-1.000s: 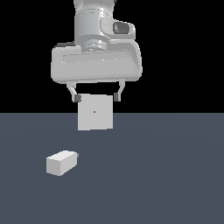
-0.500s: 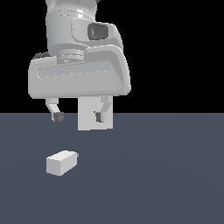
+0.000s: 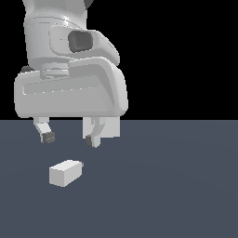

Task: Plug the charger into the wall socket.

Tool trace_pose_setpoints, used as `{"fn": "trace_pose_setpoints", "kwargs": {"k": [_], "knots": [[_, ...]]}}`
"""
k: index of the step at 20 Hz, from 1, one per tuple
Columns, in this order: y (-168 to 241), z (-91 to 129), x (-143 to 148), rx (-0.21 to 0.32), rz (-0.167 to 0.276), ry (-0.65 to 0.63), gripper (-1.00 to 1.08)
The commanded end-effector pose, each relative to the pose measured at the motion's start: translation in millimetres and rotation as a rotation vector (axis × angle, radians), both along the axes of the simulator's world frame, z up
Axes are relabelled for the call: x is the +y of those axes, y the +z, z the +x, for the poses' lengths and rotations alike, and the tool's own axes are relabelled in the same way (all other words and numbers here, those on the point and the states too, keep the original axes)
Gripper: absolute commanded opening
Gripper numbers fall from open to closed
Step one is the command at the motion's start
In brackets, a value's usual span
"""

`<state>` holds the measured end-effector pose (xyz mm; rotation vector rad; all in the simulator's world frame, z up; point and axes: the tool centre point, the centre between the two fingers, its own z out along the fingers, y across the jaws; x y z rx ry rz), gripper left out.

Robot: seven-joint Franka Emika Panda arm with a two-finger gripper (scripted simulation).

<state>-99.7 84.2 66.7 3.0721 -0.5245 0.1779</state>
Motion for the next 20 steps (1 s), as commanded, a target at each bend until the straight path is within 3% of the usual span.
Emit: {"fn": "trace_pose_setpoints", "kwargs": {"k": [1,13,20], "knots": [[-3,-2,2,-0.004,-0.001,-0.012,1.0],[-7,-2,4,-0.005,-0.001,-0.016,1.0],[-31,-3,4,-0.005,-0.001,-0.016,1.0]]}}
